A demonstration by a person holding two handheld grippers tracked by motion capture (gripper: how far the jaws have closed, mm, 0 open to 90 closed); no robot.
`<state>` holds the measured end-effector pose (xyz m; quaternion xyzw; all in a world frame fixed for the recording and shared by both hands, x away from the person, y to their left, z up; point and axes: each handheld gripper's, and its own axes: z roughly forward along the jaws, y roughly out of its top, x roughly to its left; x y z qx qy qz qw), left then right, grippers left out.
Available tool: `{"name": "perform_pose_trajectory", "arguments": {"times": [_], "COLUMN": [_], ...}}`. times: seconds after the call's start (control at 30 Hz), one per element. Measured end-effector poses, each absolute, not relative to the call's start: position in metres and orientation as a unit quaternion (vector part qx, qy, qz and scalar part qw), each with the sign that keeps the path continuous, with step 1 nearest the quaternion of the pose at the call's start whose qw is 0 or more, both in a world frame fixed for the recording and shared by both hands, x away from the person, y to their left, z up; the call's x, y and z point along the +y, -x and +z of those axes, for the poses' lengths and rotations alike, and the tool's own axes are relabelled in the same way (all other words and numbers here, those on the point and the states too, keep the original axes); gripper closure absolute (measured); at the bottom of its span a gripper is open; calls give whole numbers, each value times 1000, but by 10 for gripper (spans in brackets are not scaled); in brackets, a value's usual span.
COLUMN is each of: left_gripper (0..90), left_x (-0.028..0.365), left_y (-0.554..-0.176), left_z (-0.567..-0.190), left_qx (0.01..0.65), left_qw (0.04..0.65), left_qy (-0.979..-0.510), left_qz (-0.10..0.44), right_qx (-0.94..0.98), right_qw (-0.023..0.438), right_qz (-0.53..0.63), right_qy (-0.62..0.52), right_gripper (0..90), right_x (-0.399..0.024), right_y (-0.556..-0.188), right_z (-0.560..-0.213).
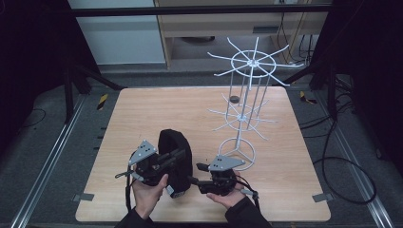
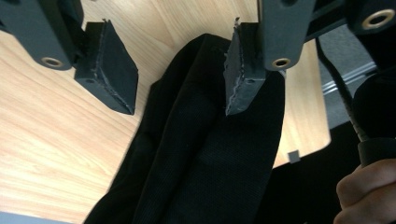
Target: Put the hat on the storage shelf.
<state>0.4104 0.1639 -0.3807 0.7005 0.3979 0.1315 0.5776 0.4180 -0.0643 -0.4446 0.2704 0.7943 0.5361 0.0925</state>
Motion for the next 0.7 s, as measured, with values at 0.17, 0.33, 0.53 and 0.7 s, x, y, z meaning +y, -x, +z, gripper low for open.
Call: {"name": "perform_pose_trajectory", "arguments": {"times": [0.17, 0.33, 0.53, 0.7], "left_gripper": [829, 830, 831, 828], "left_x": [160, 161, 158, 162], "left_y": [-408, -408, -405, -404], "left_z": [-380, -379, -378, -377], "left_qx": [385, 377, 364, 359], "left_qw": [582, 587, 587, 590], "left_qy": [-705, -706, -712, -708], "left_qz": [127, 121, 125, 147], "right_qx": [798, 805, 805, 811], "right_qw": [67, 69, 62, 101], "right_qz": [541, 537, 537, 518], "right_qy": [-256, -243, -243, -252], "right_gripper": [588, 685, 860, 875], "right_x": [-62, -60, -59, -63], "right_y": [-422, -424, -424, -421], "right_z": [-450, -454, -453, -445]}}
